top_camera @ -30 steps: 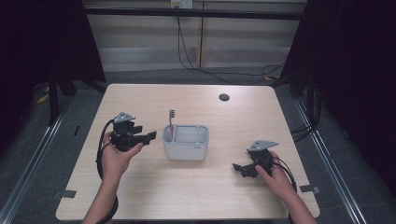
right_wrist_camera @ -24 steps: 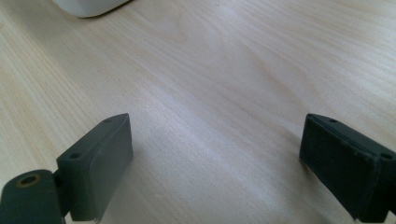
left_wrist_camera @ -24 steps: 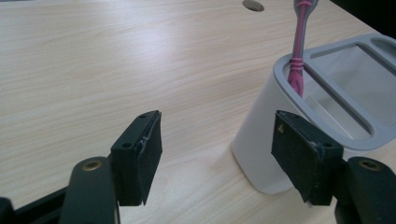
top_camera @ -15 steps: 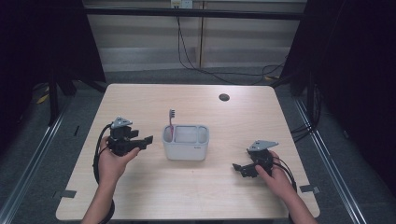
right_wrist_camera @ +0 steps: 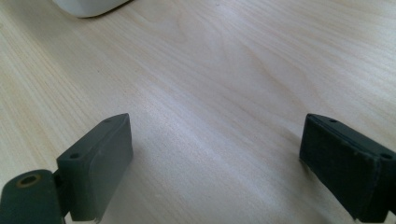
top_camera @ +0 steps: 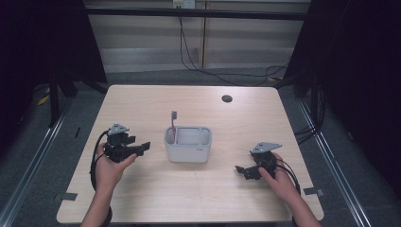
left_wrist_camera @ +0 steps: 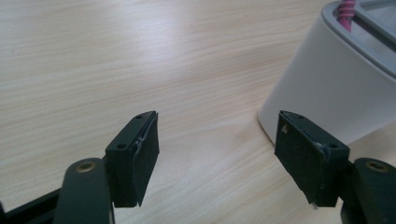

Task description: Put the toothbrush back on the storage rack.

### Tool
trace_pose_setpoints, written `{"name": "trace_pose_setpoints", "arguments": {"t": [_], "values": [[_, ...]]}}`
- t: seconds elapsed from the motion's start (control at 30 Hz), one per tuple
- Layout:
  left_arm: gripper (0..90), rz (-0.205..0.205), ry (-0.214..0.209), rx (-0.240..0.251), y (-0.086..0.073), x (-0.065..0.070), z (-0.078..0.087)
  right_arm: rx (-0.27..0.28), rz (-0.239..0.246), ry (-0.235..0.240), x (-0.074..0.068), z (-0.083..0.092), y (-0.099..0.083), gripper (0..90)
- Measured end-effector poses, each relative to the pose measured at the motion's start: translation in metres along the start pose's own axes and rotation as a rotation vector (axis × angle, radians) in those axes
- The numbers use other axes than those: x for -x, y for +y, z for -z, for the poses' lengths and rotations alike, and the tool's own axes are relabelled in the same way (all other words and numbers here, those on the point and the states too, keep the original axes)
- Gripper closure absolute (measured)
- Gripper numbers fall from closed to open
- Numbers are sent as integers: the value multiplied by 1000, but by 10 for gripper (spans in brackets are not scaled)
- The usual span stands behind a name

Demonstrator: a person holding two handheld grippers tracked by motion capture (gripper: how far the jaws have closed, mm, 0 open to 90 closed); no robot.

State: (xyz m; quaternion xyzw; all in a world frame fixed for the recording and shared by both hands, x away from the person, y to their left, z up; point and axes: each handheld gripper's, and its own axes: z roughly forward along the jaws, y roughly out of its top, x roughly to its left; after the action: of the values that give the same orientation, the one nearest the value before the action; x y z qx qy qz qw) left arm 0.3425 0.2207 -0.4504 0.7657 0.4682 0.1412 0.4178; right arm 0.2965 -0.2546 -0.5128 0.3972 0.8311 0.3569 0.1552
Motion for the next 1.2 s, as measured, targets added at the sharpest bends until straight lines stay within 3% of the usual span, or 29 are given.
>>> {"name": "trace_pose_setpoints", "arguments": {"t": [0.6, 1.03, 1.2], "values": [[285, -15, 11, -1, -15, -16, 3, 0, 0, 0, 0, 0, 0, 89], [271, -48, 20, 0, -23, -25, 3, 0, 0, 0, 0, 0, 0, 89], [269, -39, 34, -9, -27, -30, 4, 0, -1, 0, 0, 0, 0, 89]]}}
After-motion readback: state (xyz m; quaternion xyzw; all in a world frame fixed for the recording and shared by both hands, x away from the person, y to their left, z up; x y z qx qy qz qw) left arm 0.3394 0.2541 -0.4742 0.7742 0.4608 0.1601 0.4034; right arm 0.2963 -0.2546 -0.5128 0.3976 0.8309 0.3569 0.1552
